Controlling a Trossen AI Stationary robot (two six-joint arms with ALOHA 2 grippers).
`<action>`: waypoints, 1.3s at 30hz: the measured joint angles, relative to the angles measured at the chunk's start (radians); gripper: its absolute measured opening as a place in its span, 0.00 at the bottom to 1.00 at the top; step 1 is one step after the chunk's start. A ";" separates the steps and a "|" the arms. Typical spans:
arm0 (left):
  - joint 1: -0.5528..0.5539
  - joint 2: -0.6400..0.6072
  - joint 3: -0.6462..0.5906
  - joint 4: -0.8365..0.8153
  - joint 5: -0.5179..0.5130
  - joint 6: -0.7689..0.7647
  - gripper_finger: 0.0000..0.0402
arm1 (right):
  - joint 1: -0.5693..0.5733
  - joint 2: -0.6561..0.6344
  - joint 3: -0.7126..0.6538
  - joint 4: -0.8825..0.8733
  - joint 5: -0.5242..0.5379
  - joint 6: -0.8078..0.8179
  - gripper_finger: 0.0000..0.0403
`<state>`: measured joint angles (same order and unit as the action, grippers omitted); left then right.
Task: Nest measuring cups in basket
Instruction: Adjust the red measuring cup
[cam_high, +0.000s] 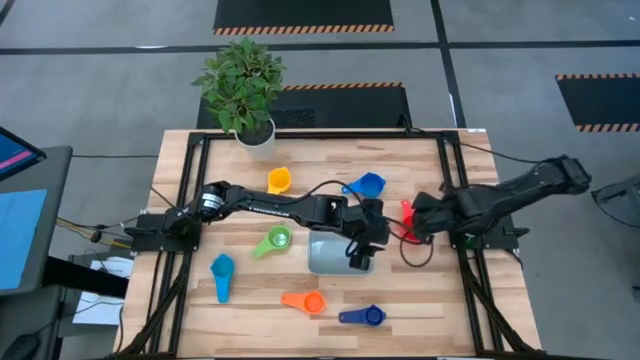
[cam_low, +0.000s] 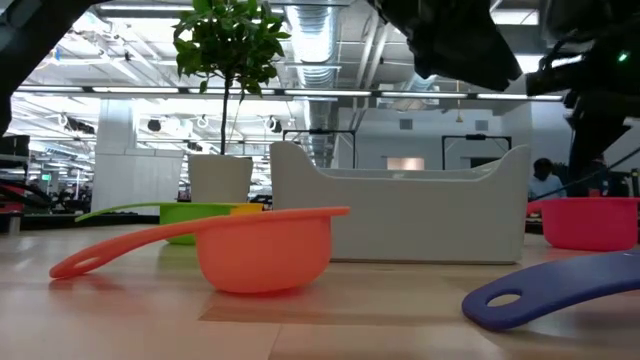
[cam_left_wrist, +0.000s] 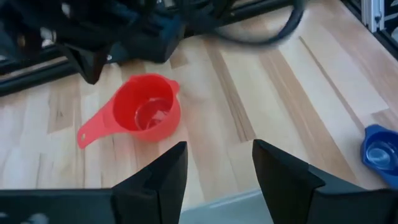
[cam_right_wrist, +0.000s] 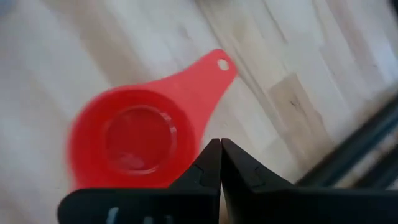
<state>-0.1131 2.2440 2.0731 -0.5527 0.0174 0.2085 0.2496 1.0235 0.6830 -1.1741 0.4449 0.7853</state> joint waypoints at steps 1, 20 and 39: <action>-0.001 0.000 0.000 -0.008 0.000 0.000 0.43 | -0.007 0.021 0.000 -0.002 0.004 0.000 0.06; -0.012 0.000 -0.001 -0.139 0.002 -0.022 0.43 | -0.080 0.208 0.001 0.005 -0.049 0.083 0.02; -0.012 0.000 -0.001 -0.138 0.001 -0.023 0.43 | -0.059 0.332 0.002 0.234 -0.154 -0.005 0.06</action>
<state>-0.1249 2.2440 2.0724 -0.6903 0.0186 0.1860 0.1902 1.3559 0.6846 -0.9400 0.2912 0.7807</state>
